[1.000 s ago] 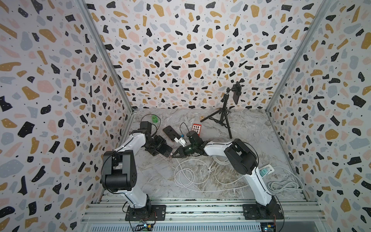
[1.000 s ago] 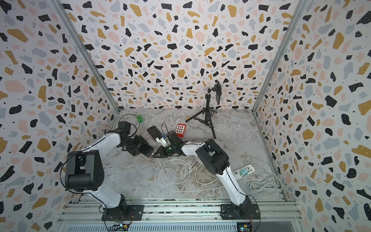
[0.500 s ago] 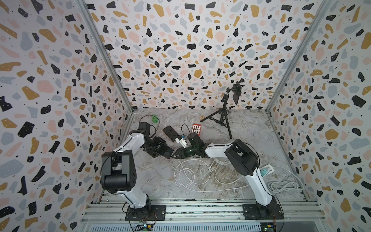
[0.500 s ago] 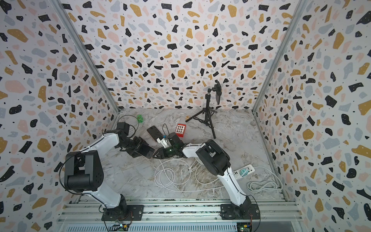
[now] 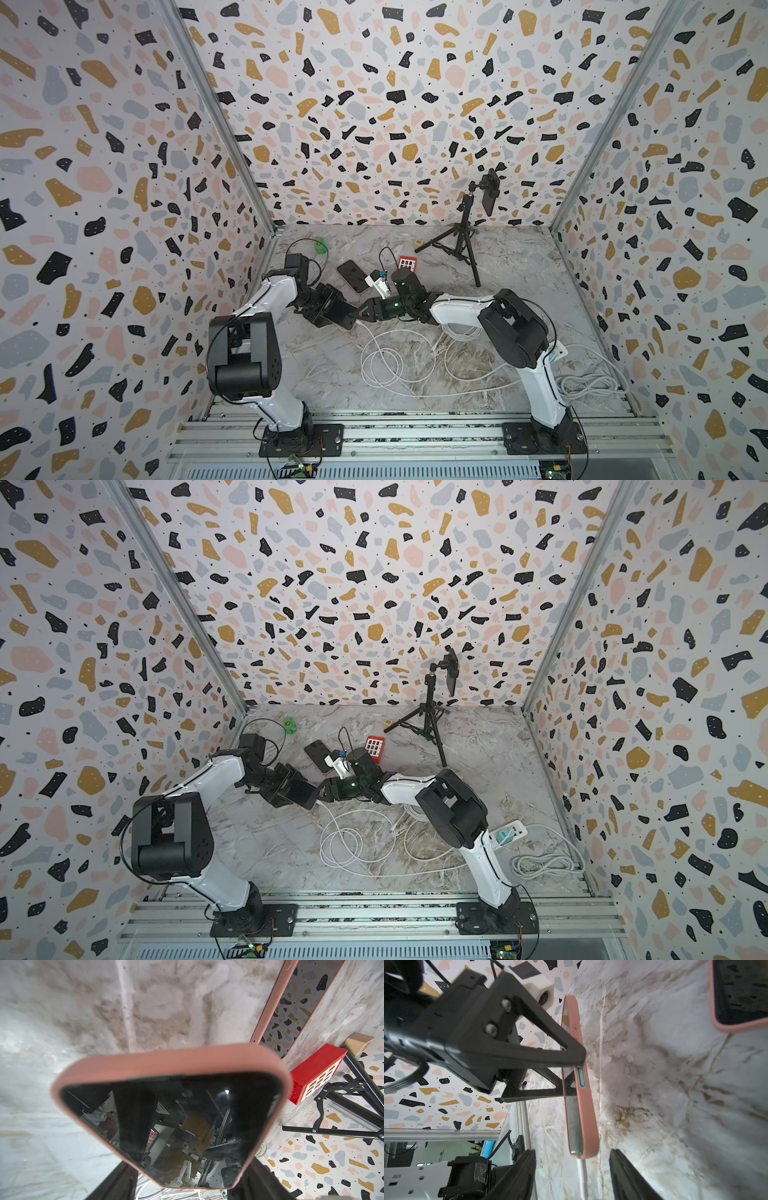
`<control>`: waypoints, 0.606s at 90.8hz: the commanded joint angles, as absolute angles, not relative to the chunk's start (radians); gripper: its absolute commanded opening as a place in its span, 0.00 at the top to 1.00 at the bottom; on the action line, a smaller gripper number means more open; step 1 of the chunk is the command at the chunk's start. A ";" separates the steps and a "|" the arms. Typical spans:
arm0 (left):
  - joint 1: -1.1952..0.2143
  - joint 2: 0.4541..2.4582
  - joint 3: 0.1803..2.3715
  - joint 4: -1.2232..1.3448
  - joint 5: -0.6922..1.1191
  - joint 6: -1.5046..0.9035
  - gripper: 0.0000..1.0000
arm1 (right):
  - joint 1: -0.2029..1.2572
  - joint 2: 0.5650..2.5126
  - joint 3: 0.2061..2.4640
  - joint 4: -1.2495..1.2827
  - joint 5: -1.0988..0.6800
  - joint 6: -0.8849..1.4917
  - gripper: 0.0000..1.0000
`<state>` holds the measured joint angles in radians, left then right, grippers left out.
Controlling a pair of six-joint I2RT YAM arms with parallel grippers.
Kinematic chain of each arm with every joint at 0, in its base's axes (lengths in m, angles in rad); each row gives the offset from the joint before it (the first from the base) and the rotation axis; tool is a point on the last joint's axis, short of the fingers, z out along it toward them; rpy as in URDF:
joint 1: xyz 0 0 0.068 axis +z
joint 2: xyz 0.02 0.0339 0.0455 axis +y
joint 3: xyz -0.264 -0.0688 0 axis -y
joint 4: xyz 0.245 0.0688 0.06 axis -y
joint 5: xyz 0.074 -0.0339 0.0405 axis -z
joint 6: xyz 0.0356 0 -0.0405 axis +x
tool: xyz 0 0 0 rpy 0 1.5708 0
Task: Plug the charging cable into the phone
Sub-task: Insert the charging cable into the phone, then place the phone at the center of the board.
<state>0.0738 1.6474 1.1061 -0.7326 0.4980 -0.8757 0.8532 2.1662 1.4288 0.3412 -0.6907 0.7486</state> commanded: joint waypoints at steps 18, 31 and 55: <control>0.080 1.593 1.092 -0.728 0.547 -0.886 0.37 | 0.878 2.233 1.562 0.331 -0.660 0.778 0.42; 0.081 1.590 1.092 -0.726 0.557 -0.890 0.37 | 0.889 2.269 1.596 0.361 -0.672 0.818 0.45; 0.083 1.588 1.082 -0.714 0.582 -0.910 0.37 | 0.897 2.300 1.624 0.415 -0.683 0.870 0.58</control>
<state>0.0776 1.6215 1.0924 -0.7292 0.5331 -0.8894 0.8917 2.3150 1.5799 0.3614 -0.6670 0.8375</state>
